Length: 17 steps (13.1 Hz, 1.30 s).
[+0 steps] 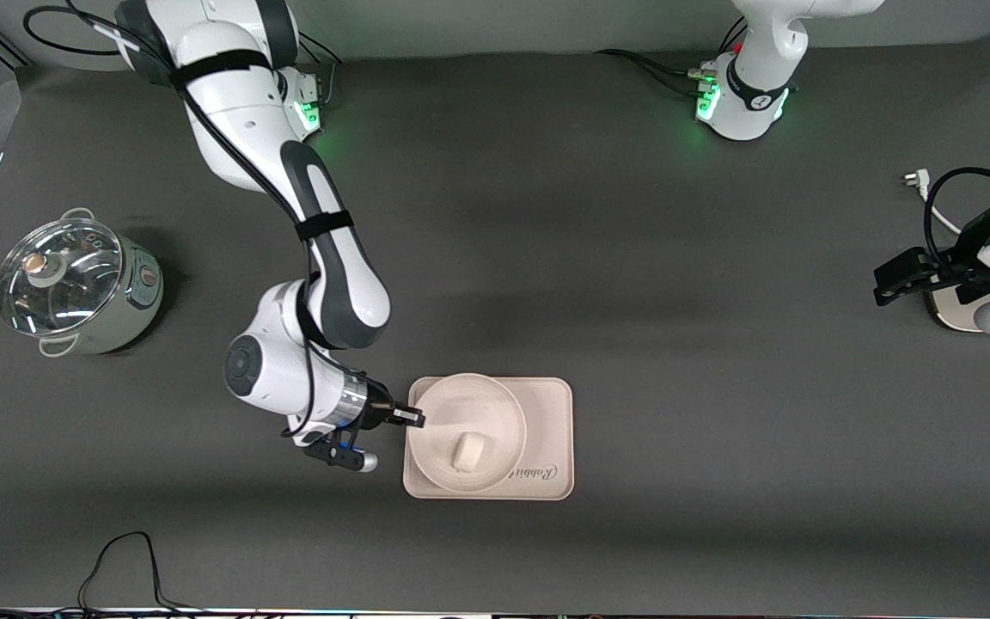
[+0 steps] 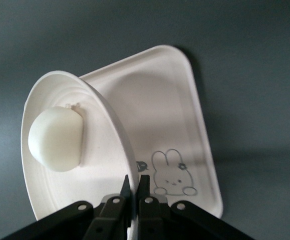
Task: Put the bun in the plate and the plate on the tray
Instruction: 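Lower the plate onto the rabbit tray and open the right gripper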
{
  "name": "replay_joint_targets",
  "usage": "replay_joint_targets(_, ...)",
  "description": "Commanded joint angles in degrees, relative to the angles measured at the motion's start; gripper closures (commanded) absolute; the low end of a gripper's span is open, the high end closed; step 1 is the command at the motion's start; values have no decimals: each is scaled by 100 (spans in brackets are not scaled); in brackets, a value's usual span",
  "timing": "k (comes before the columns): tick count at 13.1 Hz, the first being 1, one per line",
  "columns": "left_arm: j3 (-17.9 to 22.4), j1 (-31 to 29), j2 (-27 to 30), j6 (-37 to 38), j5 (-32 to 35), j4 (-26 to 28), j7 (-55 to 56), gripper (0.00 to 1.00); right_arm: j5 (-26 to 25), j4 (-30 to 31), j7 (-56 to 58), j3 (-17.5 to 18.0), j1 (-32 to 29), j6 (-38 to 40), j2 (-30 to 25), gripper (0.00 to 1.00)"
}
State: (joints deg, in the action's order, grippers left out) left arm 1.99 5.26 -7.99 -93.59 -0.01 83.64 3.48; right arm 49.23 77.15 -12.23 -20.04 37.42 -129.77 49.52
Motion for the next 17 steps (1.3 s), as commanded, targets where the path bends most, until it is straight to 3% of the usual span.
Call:
replay_joint_targets(1,38,45,17,-63,10,38,-5,0,227,-191,89,176,-7,-293,250,100)
replay_joint_targets(4,47,54,17,-63,10,29,-5,0,236,28,89,395,81,-987,391,100)
replay_joint_targets(6,38,54,17,-63,10,29,-5,0,227,20,89,404,81,-1032,462,100)
replay_joint_targets(7,38,54,17,-72,10,29,-5,0,236,20,133,404,81,-1032,471,94)
replay_joint_targets(8,38,63,17,-63,10,29,-5,0,236,11,159,404,72,-1024,479,54)
replay_joint_targets(10,38,63,17,-81,10,29,-5,0,236,2,125,404,46,-980,445,24)
replay_joint_targets(11,38,63,8,-98,10,29,-5,0,236,11,98,404,54,-953,392,0)
replay_joint_targets(13,38,80,17,-107,10,20,-5,0,184,20,89,352,11,-543,217,0)
replay_joint_targets(15,38,81,17,-107,10,20,-5,0,-9,46,150,46,37,212,-178,0)
replay_joint_targets(17,38,81,8,-107,10,20,-5,0,-910,133,151,-219,72,1177,-747,0)
